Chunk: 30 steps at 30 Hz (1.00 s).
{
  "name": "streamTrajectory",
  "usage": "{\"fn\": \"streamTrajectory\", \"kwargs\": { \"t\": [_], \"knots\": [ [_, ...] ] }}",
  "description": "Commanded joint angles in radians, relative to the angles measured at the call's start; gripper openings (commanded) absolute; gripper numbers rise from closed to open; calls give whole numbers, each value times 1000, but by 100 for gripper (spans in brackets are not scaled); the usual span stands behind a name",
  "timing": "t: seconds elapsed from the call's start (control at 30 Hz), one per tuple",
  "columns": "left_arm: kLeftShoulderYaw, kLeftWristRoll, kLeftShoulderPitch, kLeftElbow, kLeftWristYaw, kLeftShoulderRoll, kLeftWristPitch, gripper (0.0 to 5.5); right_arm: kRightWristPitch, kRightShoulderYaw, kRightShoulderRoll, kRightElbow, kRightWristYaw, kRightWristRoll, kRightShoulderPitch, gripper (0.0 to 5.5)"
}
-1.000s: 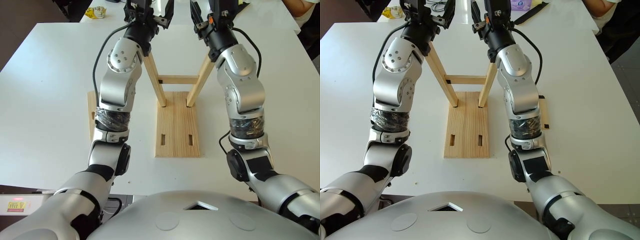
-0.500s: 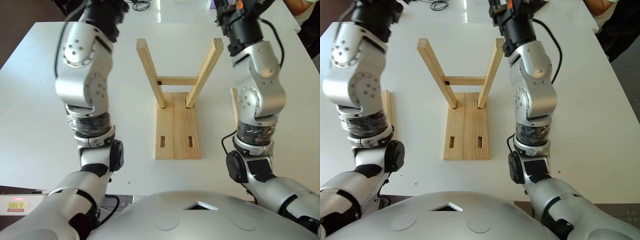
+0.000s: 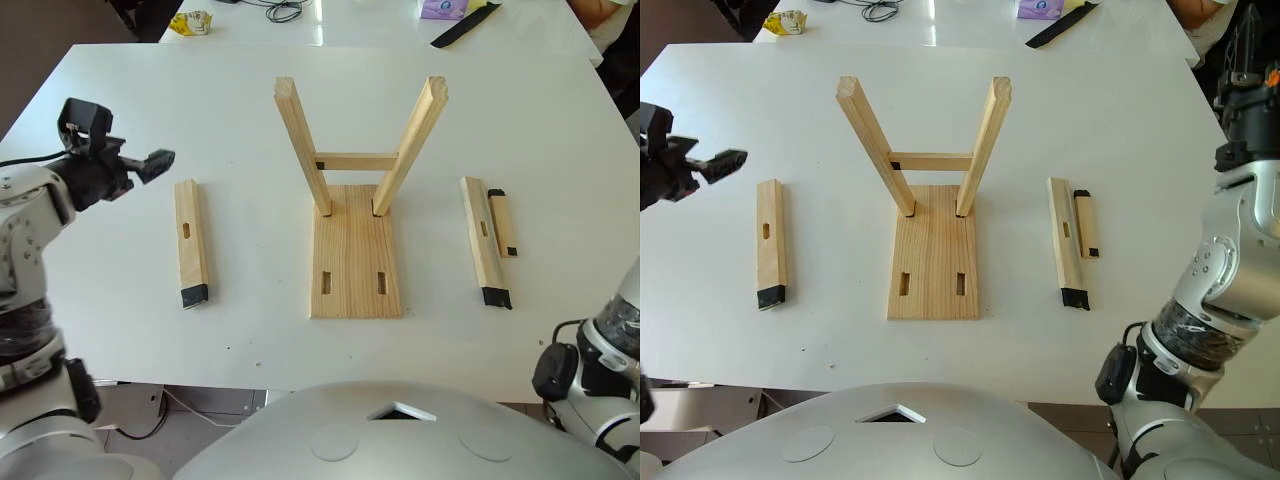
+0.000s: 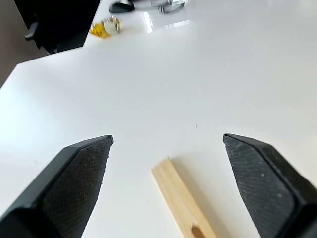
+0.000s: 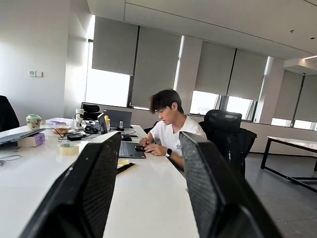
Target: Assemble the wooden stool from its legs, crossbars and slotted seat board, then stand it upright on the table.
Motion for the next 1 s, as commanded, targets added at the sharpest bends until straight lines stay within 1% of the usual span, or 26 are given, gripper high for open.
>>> {"fn": "streamTrajectory", "kwargs": {
  "t": [0.03, 0.1, 0.17, 0.27, 0.3, 0.4, 0.5, 0.6, 0.67, 1.0],
  "knots": [
    [-46, -90, -45, -78, -37, -52, 63, 413, 56, 94, -22, 51, 42, -39, 138, 219],
    [-50, -162, -47, -178, -27, -132, 98, 413, 137, 173, -34, 60, 91, -23, 206, 219],
    [-62, -192, -24, -255, -7, -188, 100, 413, 256, 248, -58, 69, 151, 14, 245, 219],
    [-98, -178, 22, -305, 42, -238, 75, 413, 397, 300, -72, 85, 196, 56, 249, 219],
    [-108, -171, 38, -319, 61, -253, 69, 413, 419, 314, -80, 88, 211, 65, 242, 219],
    [-121, -146, 84, -342, 128, -328, 22, 413, 400, 359, -104, 134, 242, 59, 172, 219],
    [-138, -124, 94, -337, 166, -371, -23, 413, 446, 365, -104, 161, 237, 72, 121, 219],
    [-152, -109, 118, -342, 181, -378, -51, 413, 552, 401, -151, 151, 244, 69, 108, 219],
    [-163, -99, 138, -348, 187, -378, -67, 413, 598, 403, -171, 135, 254, 80, 103, 219],
    [-174, -68, 196, -348, 249, -430, -121, 413, 687, 410, -247, 112, 300, 118, 88, 219]
  ]
}}
